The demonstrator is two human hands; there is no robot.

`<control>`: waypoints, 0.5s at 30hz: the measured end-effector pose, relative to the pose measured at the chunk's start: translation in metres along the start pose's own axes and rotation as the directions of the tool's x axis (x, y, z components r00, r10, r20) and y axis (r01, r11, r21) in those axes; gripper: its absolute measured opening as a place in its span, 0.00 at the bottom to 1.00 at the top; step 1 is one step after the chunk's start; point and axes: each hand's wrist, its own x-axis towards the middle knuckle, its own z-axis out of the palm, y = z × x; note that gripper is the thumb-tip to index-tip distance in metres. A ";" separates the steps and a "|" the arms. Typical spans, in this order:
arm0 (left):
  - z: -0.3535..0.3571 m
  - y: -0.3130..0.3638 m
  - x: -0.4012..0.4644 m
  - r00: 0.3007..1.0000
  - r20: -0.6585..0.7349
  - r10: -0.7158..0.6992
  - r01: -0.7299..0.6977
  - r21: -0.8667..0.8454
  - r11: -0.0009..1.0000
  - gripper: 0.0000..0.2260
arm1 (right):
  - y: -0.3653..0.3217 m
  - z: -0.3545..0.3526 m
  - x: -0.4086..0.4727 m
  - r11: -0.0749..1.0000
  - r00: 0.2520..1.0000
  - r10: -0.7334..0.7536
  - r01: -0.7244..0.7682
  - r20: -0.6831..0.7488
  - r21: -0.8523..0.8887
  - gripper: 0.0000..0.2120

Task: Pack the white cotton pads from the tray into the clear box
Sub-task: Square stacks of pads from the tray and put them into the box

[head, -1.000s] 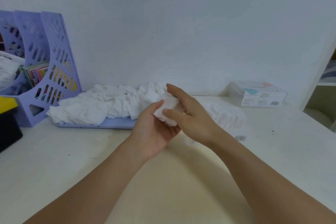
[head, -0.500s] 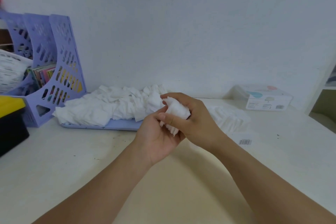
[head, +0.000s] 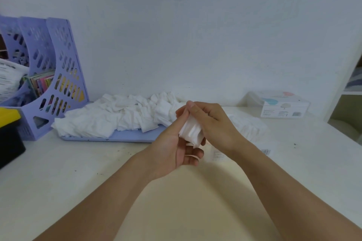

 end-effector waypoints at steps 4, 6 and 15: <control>-0.001 0.003 -0.004 0.998 0.055 -0.015 0.013 0.032 0.999 0.29 | 0.000 0.003 -0.002 1.000 0.999 0.018 -0.017 0.028 -0.023 0.25; -0.002 0.003 -0.007 0.995 0.088 -0.039 0.034 0.049 0.998 0.29 | 0.003 0.005 -0.003 0.997 0.999 0.026 -0.024 0.036 -0.074 0.28; 0.000 0.003 -0.008 0.998 0.055 0.010 -0.005 -0.096 0.995 0.19 | -0.001 0.001 -0.006 0.978 0.996 -0.051 0.065 0.079 -0.196 0.42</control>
